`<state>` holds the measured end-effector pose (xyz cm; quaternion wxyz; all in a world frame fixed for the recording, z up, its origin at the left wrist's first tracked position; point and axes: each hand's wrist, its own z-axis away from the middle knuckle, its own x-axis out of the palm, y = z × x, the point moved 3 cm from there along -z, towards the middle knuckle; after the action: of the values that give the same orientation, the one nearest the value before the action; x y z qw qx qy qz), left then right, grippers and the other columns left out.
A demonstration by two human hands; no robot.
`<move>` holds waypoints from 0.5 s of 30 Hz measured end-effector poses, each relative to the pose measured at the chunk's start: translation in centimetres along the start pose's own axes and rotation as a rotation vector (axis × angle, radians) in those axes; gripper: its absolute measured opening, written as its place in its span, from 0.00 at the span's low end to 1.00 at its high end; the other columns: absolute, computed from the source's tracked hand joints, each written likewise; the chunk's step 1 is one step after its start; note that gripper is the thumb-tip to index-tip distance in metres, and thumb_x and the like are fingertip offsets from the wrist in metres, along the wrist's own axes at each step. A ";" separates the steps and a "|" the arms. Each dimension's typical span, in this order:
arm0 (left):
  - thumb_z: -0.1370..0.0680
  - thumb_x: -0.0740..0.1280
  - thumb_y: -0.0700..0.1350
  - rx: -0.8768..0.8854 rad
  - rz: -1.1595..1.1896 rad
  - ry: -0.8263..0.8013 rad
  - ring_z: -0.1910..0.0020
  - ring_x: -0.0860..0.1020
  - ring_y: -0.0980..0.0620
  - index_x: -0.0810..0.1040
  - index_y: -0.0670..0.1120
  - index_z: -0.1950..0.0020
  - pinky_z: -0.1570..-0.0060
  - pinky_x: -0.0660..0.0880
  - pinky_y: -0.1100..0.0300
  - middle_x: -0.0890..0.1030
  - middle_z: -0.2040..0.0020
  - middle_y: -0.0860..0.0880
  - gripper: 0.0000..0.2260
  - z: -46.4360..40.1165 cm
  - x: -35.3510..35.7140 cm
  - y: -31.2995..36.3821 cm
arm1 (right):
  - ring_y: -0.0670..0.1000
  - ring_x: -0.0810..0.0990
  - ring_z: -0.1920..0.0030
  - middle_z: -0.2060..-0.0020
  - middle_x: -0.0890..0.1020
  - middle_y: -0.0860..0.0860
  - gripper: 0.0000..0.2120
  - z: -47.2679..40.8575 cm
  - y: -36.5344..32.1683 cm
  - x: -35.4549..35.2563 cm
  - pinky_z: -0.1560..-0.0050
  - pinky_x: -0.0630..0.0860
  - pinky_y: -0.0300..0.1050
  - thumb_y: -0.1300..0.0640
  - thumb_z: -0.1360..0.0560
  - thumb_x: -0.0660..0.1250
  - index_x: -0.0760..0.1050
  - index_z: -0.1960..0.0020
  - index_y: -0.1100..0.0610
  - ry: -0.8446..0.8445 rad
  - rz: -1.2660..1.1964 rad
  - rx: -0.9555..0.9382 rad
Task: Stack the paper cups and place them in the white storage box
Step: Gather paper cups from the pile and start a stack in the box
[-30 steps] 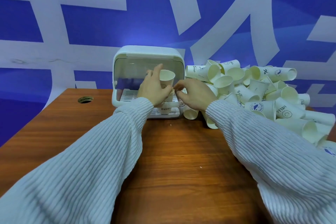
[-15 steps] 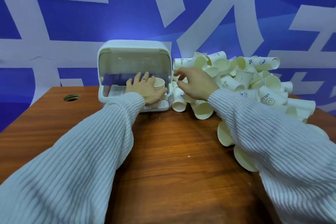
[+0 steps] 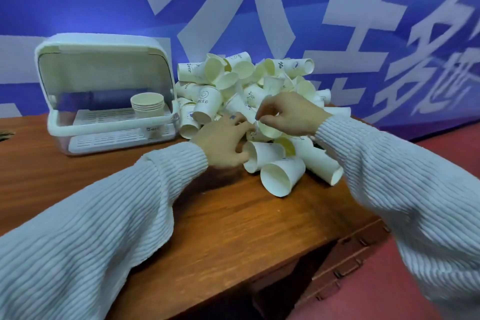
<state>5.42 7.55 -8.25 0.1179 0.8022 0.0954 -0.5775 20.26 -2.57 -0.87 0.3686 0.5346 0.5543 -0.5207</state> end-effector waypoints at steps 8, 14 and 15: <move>0.32 0.74 0.58 0.002 -0.038 -0.286 0.30 0.66 0.44 0.55 0.59 0.20 0.36 0.74 0.44 0.63 0.25 0.47 0.45 -1.1 2.0 2.1 | 0.45 0.74 0.43 0.41 0.76 0.40 0.26 6.9 0.7 2.0 0.44 0.75 0.49 0.55 0.28 0.71 0.72 0.32 0.41 -0.325 0.169 -0.118; 0.29 0.73 0.66 -0.064 0.031 -0.255 0.31 0.71 0.44 0.53 0.58 0.19 0.36 0.74 0.46 0.68 0.29 0.47 0.44 -0.4 2.8 2.4 | 0.47 0.70 0.35 0.33 0.71 0.45 0.38 8.2 0.5 3.7 0.45 0.68 0.44 0.52 0.29 0.74 0.63 0.23 0.40 -0.346 0.233 -0.175; 0.28 0.72 0.65 -0.082 0.054 -0.259 0.31 0.72 0.44 0.53 0.58 0.19 0.36 0.74 0.46 0.69 0.29 0.47 0.44 -0.3 2.8 2.4 | 0.48 0.69 0.34 0.32 0.71 0.45 0.38 8.1 0.4 3.9 0.45 0.69 0.44 0.51 0.29 0.74 0.63 0.22 0.40 -0.330 0.258 -0.186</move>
<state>7.22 5.42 -10.66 0.1773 0.7177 0.0812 -0.6685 18.86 -9.71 -6.20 0.5654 0.4725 0.4591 -0.4963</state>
